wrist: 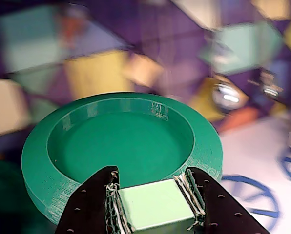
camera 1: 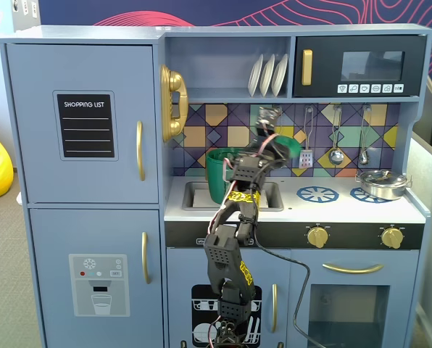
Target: Pick up the lid from the counter and put it on the green recipient
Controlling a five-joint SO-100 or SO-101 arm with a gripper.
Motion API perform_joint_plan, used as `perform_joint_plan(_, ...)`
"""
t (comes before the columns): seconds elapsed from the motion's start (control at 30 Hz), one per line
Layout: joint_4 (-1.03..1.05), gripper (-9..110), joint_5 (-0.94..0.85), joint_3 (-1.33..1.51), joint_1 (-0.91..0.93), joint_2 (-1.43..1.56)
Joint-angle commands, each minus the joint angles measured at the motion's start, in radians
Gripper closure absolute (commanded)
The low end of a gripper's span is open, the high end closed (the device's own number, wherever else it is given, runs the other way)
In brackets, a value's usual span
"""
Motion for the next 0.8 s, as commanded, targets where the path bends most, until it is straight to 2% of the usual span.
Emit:
perform_joint_plan(0.0, 0.046, 102, -0.032, -0.127, -0.123, 0.077)
perform_joint_plan(0.27, 0.084, 102, -0.081, -0.133, -0.238, 0.049)
perform_joint_plan(0.77, 0.061, 102, -0.135, -0.147, -0.278, -0.055)
